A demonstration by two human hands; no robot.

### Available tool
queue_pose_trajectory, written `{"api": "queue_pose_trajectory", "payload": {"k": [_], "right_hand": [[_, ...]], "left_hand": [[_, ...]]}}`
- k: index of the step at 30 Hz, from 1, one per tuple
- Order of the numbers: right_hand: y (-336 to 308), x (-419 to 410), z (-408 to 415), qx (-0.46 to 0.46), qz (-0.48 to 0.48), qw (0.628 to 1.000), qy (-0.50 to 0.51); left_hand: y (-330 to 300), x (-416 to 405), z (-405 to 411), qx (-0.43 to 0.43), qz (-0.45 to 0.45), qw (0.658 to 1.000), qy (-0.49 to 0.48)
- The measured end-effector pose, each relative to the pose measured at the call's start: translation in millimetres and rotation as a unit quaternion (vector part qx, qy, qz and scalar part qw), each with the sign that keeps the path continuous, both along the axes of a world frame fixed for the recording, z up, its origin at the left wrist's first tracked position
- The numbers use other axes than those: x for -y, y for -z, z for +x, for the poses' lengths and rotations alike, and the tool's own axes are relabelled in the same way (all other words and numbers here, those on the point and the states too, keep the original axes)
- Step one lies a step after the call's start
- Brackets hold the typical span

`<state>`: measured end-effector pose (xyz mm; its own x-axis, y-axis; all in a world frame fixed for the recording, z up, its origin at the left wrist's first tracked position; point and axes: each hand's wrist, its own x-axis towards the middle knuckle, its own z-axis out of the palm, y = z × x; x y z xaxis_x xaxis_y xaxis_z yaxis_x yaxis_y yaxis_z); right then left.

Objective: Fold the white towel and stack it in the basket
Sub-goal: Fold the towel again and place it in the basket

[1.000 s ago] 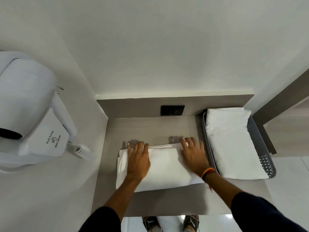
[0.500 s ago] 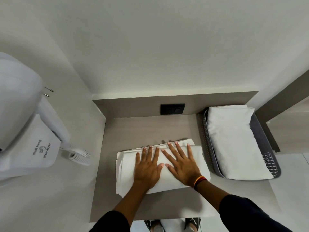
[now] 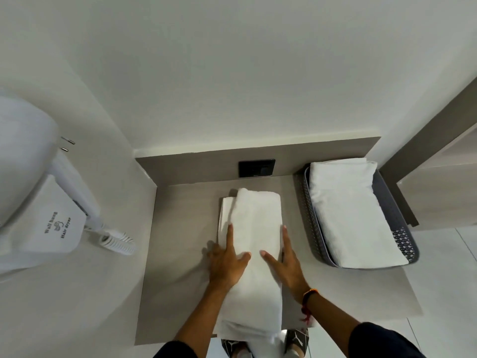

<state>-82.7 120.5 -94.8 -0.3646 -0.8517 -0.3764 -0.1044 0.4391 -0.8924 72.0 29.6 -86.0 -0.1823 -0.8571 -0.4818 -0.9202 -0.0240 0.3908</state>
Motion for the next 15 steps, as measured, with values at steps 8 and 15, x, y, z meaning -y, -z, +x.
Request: {"api": "queue_pose_trajectory", "payload": {"k": [8, 15], "right_hand": [[-14, -2, -41, 0.04, -0.035, 0.996, -0.07], [-77, 0, -142, -0.069, -0.096, 0.992, -0.052]], "left_hand": [[-16, -11, -21, -0.411, 0.146, 0.892, -0.115], [-50, -13, -120, -0.536, 0.135, 0.827, -0.107]]}}
